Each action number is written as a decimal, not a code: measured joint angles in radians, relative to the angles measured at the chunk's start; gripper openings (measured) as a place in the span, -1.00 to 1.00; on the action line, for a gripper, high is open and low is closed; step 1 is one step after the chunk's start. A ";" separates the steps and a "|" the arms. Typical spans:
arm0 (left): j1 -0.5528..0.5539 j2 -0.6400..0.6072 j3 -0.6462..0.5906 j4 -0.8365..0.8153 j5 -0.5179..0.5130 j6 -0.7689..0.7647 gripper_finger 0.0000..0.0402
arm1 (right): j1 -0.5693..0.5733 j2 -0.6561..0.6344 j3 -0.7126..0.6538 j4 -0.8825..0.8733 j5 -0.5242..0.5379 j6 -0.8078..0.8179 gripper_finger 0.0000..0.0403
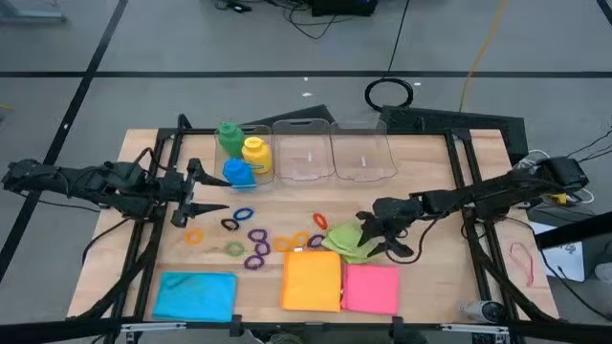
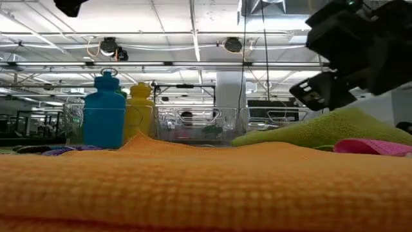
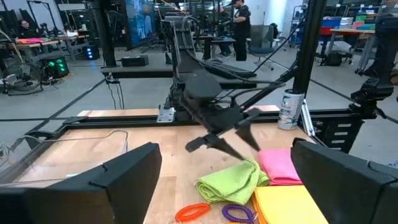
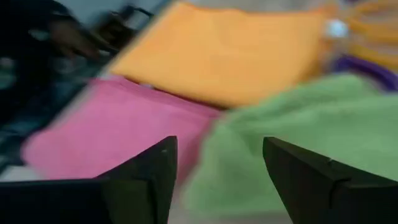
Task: Pick & Place Sports Items
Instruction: Fold the green cloth, then put the green cloth into the right transparent bin
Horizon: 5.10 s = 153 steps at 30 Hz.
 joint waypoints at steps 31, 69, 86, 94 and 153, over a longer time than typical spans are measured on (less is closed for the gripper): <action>0.001 0.000 0.000 0.000 0.000 0.000 0.48 | 0.196 0.051 -0.156 0.339 0.344 0.090 -1.00; 0.000 0.000 0.000 0.000 0.000 0.000 0.48 | 0.218 0.091 -0.156 0.368 0.319 0.085 -0.99; 0.000 0.000 0.000 0.000 0.000 0.000 0.48 | 0.077 -0.170 0.030 -0.154 0.426 0.225 0.48; 0.000 0.000 0.000 0.000 0.000 0.000 0.48 | 0.007 0.048 0.225 -0.499 0.320 0.394 0.59; 0.000 0.000 0.000 0.000 0.000 0.000 0.48 | -0.034 -0.154 0.135 -0.321 0.463 0.280 -1.00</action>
